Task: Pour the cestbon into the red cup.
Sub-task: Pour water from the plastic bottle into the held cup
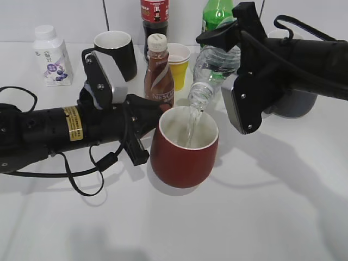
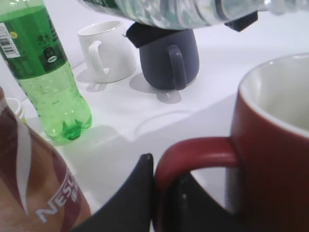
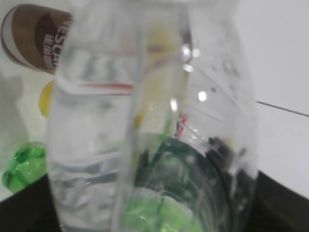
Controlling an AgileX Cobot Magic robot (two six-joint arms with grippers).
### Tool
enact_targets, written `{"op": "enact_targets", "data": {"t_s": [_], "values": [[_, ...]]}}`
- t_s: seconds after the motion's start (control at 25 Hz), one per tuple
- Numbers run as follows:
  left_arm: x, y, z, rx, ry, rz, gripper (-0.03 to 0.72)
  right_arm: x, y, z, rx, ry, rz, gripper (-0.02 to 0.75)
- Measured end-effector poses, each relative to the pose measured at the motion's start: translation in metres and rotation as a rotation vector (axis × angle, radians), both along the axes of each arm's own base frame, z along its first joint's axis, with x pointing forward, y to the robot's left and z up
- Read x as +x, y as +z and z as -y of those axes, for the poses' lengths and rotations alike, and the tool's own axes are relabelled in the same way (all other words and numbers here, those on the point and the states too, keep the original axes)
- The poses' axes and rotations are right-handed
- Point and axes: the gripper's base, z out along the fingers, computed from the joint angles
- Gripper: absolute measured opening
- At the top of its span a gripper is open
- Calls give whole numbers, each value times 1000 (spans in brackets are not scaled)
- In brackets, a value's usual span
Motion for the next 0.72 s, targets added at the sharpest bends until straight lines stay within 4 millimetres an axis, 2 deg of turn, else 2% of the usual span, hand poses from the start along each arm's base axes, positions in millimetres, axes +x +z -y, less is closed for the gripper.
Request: {"op": "enact_targets", "data": {"t_s": [0.72], "values": [[0, 0, 0, 4, -2, 0, 43, 0, 1, 0, -14, 8, 24, 492]]}}
